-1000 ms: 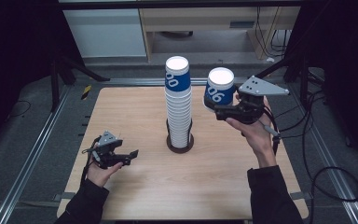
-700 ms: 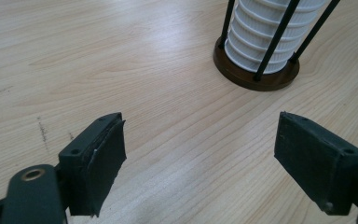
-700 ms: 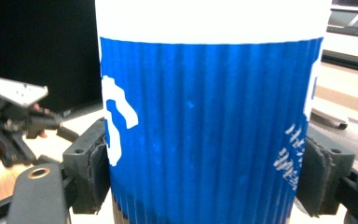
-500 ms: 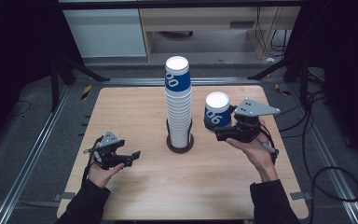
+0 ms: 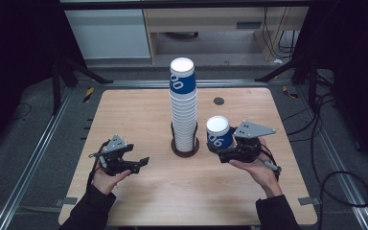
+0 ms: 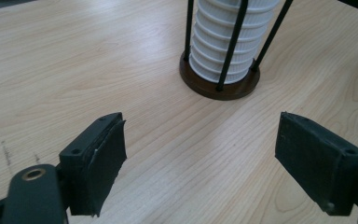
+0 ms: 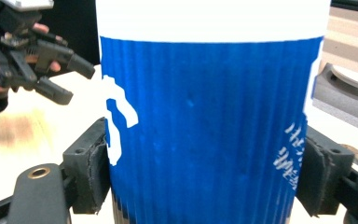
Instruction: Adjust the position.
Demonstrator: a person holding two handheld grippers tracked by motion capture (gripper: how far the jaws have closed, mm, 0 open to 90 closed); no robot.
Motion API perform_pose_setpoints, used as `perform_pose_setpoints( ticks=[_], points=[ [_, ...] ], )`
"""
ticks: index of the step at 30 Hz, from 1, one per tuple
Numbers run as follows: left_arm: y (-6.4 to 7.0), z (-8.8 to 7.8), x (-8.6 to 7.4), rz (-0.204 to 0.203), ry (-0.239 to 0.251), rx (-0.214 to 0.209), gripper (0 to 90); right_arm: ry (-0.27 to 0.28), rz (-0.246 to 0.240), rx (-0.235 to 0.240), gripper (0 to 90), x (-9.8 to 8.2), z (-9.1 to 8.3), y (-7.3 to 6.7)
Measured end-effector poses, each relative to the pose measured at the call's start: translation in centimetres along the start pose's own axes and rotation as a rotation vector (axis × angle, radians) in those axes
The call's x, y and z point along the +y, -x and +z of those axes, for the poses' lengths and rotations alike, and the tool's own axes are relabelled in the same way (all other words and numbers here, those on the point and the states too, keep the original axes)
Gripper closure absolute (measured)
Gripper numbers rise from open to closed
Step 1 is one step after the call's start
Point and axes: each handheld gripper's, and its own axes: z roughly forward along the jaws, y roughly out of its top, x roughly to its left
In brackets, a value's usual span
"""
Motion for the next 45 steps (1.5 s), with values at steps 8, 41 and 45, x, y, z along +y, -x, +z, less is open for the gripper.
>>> perform_pose_setpoints(
  ticks=[8, 41, 45],
  points=[
    [0.8, -0.1, 0.4, 0.016, 0.005, -0.027, 16.2, -0.051, -0.021, 0.042, 20.0, -1.7, 1.1, -0.9],
    [3.9, -0.1, 1.6, 0.102, 0.008, -0.171, 16.8, -0.216, -0.158, 0.276, 20.0, -4.3, 6.5, -4.5],
    [4.2, 0.0, 1.7, 0.102, 0.007, -0.187, 16.9, -0.234, -0.168, 0.282, 20.0, -4.6, 7.1, -4.7]
  ],
)
